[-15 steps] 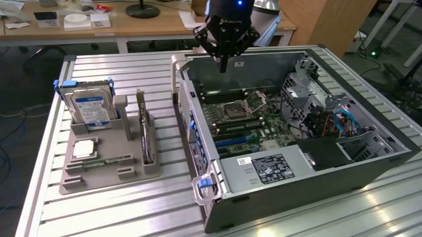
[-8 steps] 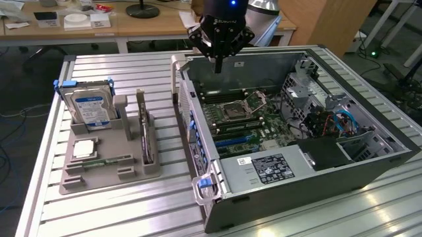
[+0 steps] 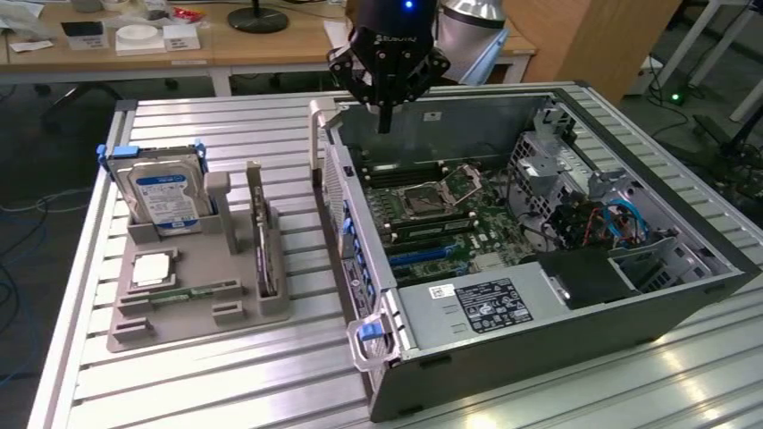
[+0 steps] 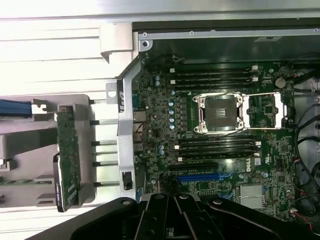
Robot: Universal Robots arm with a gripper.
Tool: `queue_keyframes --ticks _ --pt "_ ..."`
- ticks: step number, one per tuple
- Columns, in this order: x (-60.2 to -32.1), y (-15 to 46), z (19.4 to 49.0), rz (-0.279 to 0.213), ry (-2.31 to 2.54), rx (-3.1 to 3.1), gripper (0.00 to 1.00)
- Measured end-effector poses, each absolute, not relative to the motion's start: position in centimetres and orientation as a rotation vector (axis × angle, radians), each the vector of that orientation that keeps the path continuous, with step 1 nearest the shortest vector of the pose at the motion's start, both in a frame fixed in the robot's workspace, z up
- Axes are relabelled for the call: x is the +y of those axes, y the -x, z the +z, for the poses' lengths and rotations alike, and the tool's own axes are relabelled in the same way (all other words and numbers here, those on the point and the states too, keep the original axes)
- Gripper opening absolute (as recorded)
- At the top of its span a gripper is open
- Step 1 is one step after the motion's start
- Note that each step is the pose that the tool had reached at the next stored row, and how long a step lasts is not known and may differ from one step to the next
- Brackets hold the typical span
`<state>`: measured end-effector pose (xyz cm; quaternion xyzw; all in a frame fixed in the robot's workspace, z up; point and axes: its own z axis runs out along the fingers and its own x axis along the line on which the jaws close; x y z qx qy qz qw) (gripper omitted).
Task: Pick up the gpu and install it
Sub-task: 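Reach for the gpu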
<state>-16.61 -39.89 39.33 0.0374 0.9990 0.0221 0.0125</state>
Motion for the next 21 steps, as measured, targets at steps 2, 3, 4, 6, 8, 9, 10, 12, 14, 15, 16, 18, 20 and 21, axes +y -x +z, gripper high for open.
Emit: queue_keyframes --ticks 2,3,4,6,8,9,10,12,14,15,16,18,20,21 --pt "-39.9 16.9 39.3 0.069 -0.117 3.114 0.11" --pt "-39.9 17.0 39.3 0.069 -0.117 3.114 0.11" --pt "-39.9 17.1 39.3 0.069 -0.117 3.114 0.11" --pt "-39.9 17.4 39.3 0.069 -0.117 3.114 0.11" --pt "-39.9 17.7 39.3 0.069 -0.117 3.114 0.11" --pt "-39.9 17.8 39.3 0.069 -0.117 3.114 0.11" --pt "-39.9 17.9 39.3 0.069 -0.117 3.114 0.11" --pt "-39.9 18.1 39.3 0.069 -0.117 3.114 0.11" --pt "-39.9 18.4 39.3 0.069 -0.117 3.114 0.11" --pt "-39.9 18.5 39.3 0.069 -0.117 3.114 0.11" --pt "-39.9 18.6 39.3 0.069 -0.116 3.114 0.11" --pt "-39.9 18.9 39.3 0.069 -0.116 3.114 0.11" --pt "-39.9 19.2 39.3 0.069 -0.117 3.114 0.11" --pt "-39.9 19.3 39.3 0.069 -0.117 3.114 0.11"
